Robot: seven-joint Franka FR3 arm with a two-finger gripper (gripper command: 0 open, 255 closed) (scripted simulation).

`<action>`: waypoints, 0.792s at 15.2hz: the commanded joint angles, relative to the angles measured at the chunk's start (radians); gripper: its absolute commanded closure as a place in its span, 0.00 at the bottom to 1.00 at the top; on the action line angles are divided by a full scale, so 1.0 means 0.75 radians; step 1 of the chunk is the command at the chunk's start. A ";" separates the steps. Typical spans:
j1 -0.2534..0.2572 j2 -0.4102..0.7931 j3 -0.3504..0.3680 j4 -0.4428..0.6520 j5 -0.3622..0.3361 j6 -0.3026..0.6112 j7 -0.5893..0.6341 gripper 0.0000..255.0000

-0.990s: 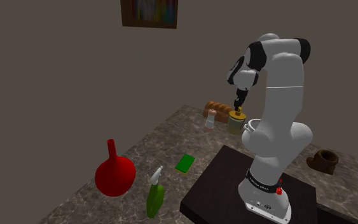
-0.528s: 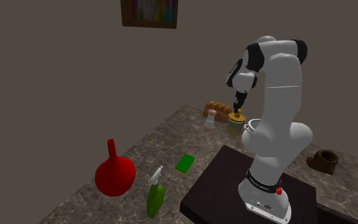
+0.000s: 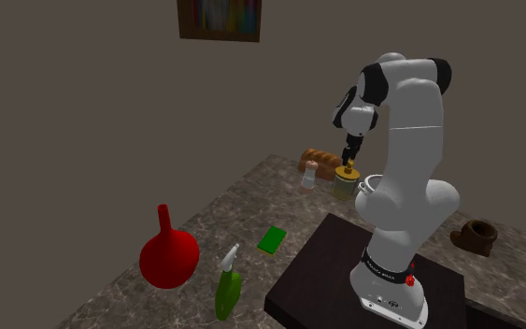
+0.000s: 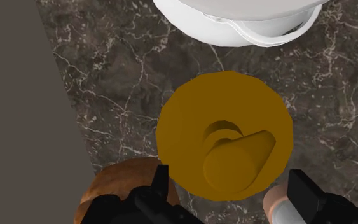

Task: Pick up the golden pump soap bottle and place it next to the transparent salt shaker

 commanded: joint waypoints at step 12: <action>0.038 -0.114 -0.043 0.032 -0.083 -0.131 0.054 0.00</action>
